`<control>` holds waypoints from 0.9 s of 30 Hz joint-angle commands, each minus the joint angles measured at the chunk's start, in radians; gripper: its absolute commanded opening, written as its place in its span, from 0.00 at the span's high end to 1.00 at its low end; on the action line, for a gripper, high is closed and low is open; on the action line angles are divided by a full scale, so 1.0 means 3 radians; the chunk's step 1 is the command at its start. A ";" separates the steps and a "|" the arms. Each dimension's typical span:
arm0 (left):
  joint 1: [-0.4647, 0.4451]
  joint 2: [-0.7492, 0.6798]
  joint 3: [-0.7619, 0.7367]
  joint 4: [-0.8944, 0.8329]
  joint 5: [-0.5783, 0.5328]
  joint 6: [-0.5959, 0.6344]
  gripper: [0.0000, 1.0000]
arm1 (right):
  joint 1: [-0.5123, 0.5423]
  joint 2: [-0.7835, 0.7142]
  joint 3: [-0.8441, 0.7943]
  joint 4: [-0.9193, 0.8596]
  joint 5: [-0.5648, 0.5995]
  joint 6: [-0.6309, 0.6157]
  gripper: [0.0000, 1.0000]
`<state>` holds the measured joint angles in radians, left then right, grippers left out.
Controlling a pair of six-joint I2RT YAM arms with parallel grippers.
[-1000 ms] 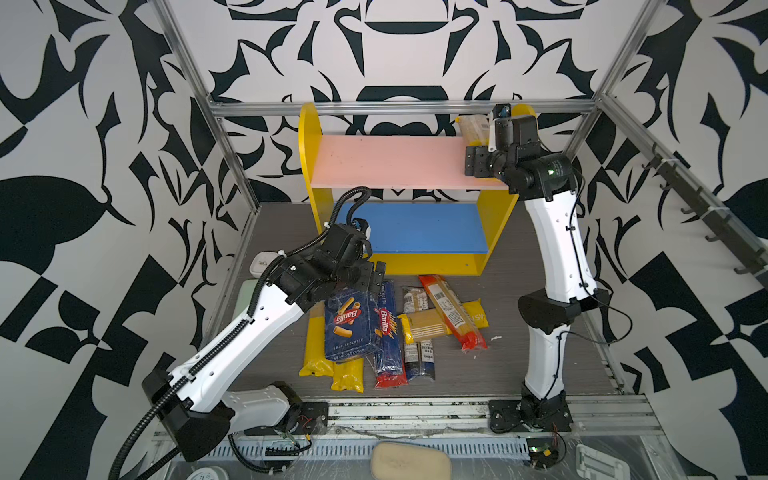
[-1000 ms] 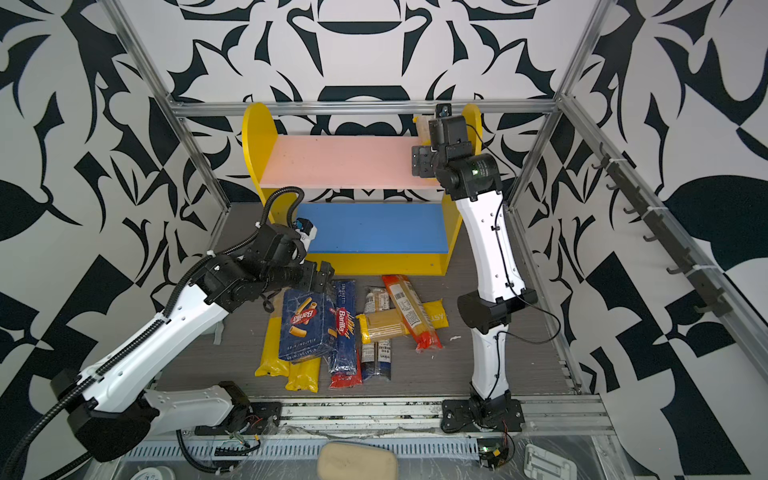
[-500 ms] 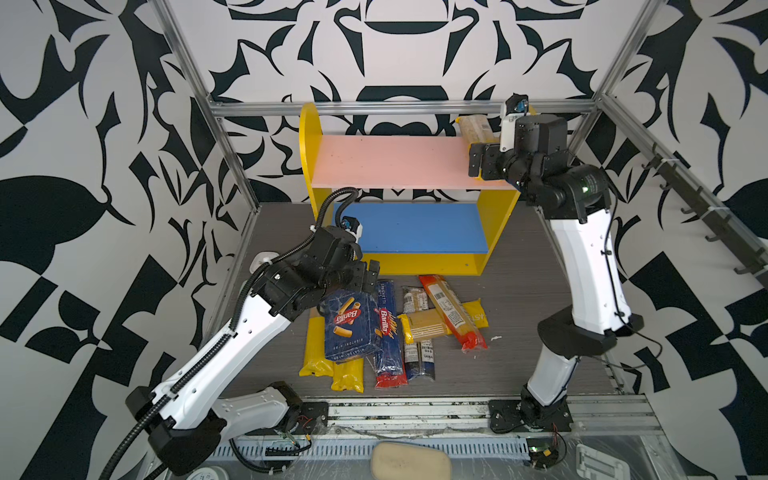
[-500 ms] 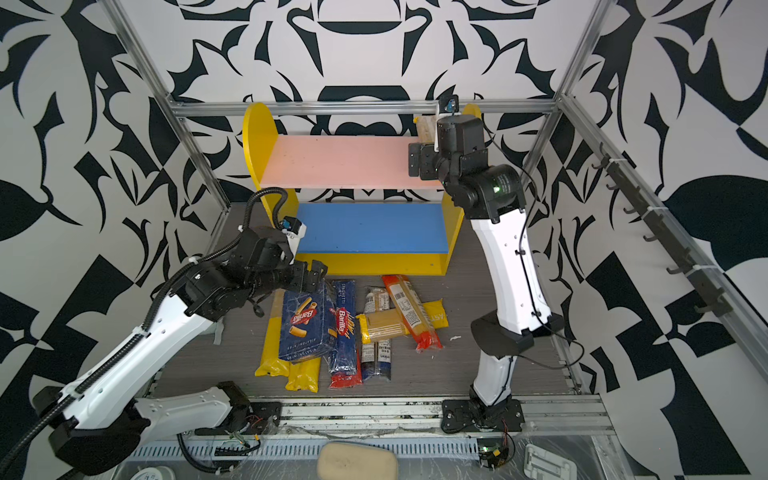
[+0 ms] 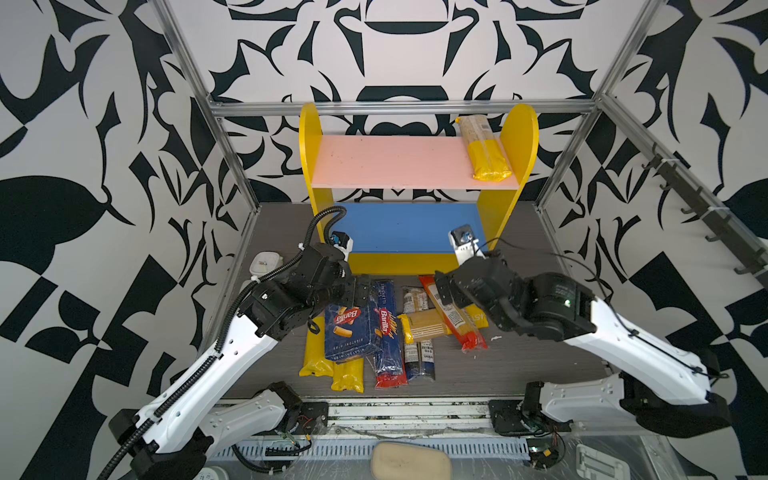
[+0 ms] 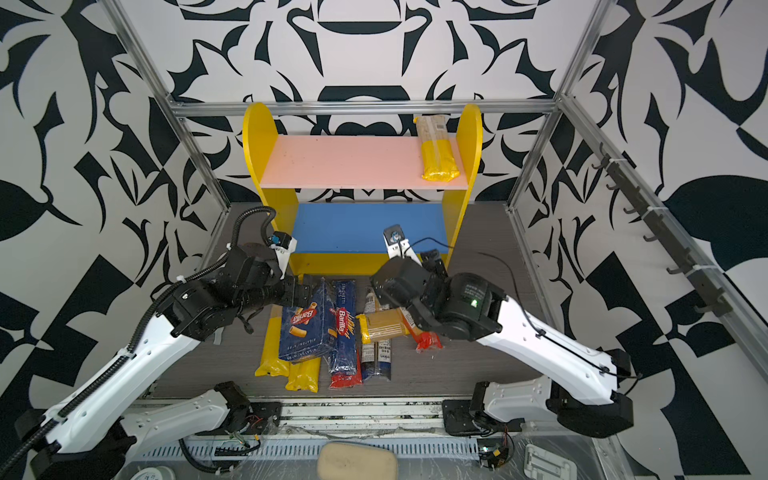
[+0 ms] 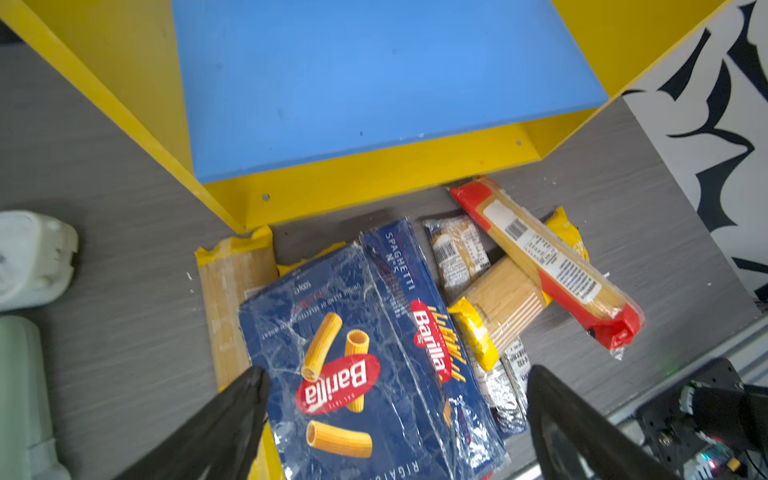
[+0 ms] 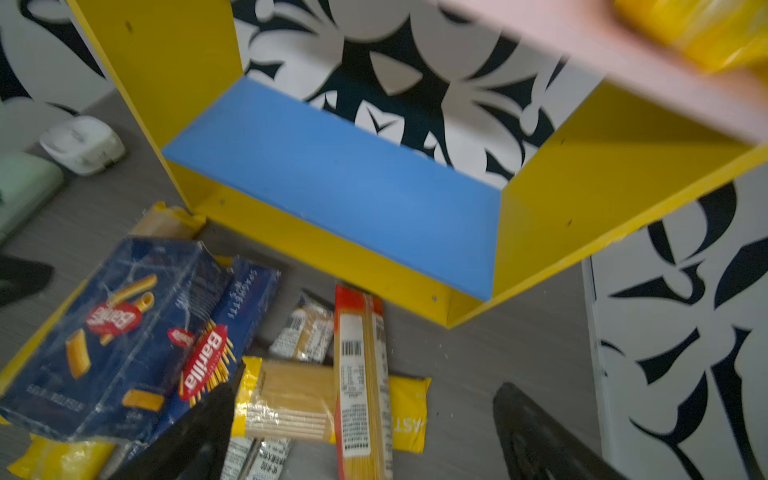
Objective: Place and organize the pasta boxes and bags onto the shelf
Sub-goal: 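Move the right gripper back down to the red-and-white spaghetti bag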
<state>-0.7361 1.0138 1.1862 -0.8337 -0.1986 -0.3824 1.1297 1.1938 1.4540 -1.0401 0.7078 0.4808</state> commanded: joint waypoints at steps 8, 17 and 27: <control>-0.0088 0.0052 -0.0408 0.0361 0.0501 -0.0293 0.01 | -0.0419 -0.0638 -0.1384 0.0358 -0.0656 0.0823 0.00; -0.0440 0.0474 -0.0386 0.0689 0.0562 -0.0295 0.01 | -0.1233 -0.0686 -0.2197 0.0980 -0.1656 0.0584 0.00; -0.0544 0.0783 -0.0370 0.0882 0.0564 -0.0254 0.01 | -0.1577 -0.0267 -0.2500 0.1510 -0.2296 0.0369 0.00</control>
<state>-0.8970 1.2556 1.0626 -0.5980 -0.0353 -0.4561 0.6754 1.1015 0.7151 -0.6647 0.0921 0.6273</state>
